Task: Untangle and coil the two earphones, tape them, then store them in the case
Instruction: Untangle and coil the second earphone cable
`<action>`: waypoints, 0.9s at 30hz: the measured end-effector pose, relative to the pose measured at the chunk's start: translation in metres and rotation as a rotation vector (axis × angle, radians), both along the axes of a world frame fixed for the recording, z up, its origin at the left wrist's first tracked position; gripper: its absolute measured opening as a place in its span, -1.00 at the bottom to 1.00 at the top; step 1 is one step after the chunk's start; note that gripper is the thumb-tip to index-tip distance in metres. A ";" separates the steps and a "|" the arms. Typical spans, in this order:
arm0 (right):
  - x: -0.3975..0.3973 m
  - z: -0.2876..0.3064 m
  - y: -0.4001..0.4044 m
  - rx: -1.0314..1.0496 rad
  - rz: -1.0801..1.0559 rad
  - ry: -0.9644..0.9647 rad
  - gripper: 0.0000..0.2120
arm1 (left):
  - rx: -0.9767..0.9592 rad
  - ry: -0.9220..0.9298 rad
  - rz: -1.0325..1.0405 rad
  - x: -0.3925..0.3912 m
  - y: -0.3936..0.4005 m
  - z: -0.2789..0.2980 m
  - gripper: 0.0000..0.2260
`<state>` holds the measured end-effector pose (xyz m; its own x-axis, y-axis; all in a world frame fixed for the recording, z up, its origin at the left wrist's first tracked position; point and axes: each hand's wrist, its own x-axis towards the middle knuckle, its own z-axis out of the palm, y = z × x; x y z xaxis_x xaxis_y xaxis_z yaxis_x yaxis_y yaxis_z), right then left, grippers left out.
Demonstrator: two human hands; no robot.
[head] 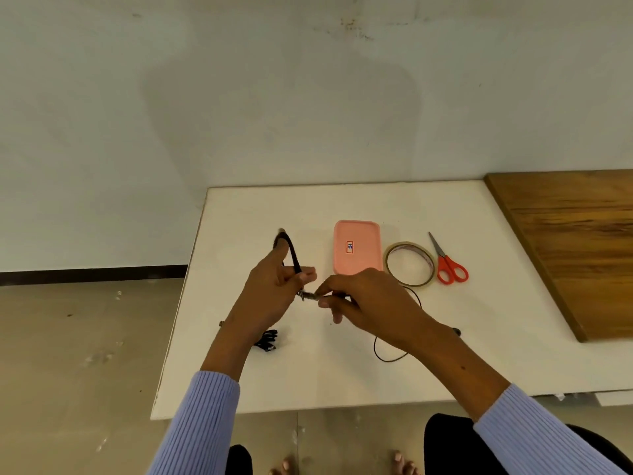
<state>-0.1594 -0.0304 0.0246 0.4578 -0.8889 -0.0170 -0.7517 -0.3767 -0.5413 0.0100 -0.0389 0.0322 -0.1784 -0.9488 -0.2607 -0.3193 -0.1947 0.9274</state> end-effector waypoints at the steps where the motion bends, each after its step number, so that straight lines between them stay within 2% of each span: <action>1: -0.004 0.002 -0.003 -0.003 -0.010 -0.013 -0.84 | 0.033 -0.042 -0.049 0.001 0.001 0.000 -0.37; 3: -0.013 0.003 -0.008 0.001 -0.039 -0.069 -0.89 | 0.138 -0.063 -0.176 0.002 0.005 0.001 -0.37; 7: -0.025 0.010 -0.015 0.110 -0.137 -0.361 -0.96 | 0.339 0.145 -0.444 0.002 0.010 0.014 -0.47; 10: -0.028 0.017 -0.016 0.172 -0.193 -0.516 -0.93 | 0.385 0.248 -0.560 0.002 0.011 0.025 -0.54; 15: -0.028 0.022 -0.014 0.166 -0.244 -0.667 -0.82 | 0.432 0.364 -0.637 0.007 0.011 0.026 -0.50; 20: -0.032 0.020 -0.016 0.214 -0.276 -0.722 -0.83 | 0.439 0.421 -0.761 0.006 0.011 0.022 -0.48; 24: -0.029 0.018 -0.017 0.331 -0.352 -0.832 -0.96 | 0.404 0.629 -0.759 0.007 0.010 0.025 -0.50; 27: -0.022 0.012 -0.014 0.355 -0.421 -0.840 -0.90 | 0.359 0.762 -0.547 0.002 0.010 0.027 -0.55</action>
<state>-0.1811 -0.0443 0.0366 0.0928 -0.9873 -0.1286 -0.1089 0.1183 -0.9870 0.0122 -0.0284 0.0591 -0.8047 -0.5744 -0.1500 0.2059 -0.5070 0.8370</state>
